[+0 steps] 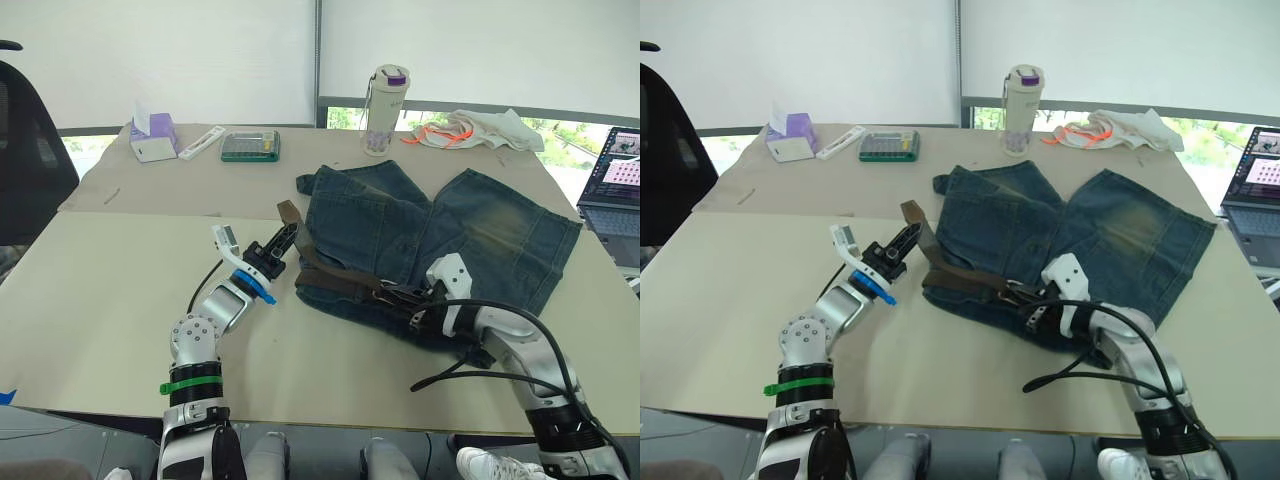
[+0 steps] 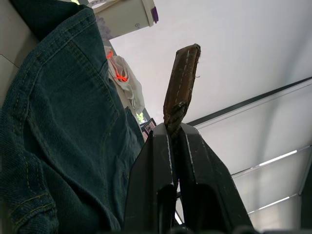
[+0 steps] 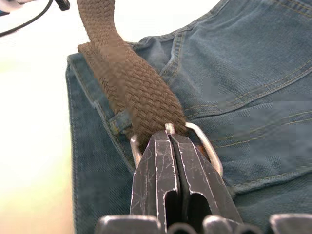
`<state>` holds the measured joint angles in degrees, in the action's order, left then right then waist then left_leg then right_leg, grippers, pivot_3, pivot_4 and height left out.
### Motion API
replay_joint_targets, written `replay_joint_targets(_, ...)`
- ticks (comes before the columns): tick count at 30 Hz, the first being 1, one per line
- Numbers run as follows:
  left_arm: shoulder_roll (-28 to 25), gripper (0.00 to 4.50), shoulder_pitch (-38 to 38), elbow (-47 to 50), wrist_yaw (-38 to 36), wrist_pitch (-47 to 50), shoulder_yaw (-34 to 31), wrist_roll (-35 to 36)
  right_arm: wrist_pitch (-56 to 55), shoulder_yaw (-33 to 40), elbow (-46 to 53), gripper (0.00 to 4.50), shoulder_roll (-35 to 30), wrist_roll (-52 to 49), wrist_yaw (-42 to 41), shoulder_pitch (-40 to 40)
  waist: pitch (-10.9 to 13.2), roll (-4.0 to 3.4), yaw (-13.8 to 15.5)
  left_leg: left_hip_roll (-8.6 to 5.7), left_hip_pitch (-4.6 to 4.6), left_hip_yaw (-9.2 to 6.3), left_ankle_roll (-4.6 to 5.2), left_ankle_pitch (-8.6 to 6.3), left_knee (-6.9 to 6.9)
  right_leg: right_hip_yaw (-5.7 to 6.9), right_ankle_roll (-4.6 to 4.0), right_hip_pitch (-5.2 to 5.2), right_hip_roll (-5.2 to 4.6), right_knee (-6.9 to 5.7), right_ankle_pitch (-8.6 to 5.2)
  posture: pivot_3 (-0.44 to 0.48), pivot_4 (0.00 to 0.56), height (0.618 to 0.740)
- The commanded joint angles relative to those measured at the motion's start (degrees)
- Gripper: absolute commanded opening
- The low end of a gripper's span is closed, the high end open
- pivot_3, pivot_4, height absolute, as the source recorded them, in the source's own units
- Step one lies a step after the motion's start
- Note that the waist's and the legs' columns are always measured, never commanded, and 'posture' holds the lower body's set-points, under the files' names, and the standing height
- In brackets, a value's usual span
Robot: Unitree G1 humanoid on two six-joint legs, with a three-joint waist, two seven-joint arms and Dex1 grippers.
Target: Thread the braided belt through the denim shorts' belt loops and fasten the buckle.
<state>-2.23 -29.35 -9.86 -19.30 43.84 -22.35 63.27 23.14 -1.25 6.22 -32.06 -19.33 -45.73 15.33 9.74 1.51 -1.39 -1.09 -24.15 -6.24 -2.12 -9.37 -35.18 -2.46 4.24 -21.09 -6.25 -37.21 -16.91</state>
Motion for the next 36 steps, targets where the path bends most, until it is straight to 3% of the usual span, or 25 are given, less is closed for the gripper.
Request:
replay_joint_targets(1, -0.08, 0.0, -0.72, 1.32, -0.29, -1.14, -0.06, 0.1, -1.19, 0.73, -0.24, 0.02, -0.5, -1.08, -2.41, 1.17, 0.0, 0.0, -0.03, 0.0, 0.0, 0.0, 0.0, 0.0, 0.0, 0.0, 0.0, 0.0, 0.0, 0.0, 0.0, 0.0, 0.15, 0.74)
replay_joint_targets(29, -0.19, 0.0, 0.29, 2.48, 0.24, -0.41, -0.17, 0.39, -2.51, -5.14, -8.27, 0.02, -0.8, 7.5, -5.58, 5.27, 0.0, 0.0, -0.84, 0.0, 0.03, 0.0, -0.03, 0.02, -0.01, 0.0, 0.0, 0.01, 0.0, -0.03, 0.01, 0.0, 0.15, 0.74)
replay_joint_targets(36, -1.33, 0.0, -0.53, 3.17, -2.75, -2.12, 2.21, -2.74, 6.59, -7.62, -8.93, 0.02, -1.92, 9.98, -3.41, 5.99, -0.02, 0.01, -1.01, 0.0, 0.17, 0.0, -0.03, 0.02, -0.01, 0.0, 0.0, 0.14, 0.0, -0.04, 0.01, 0.0, 0.15, 0.74)
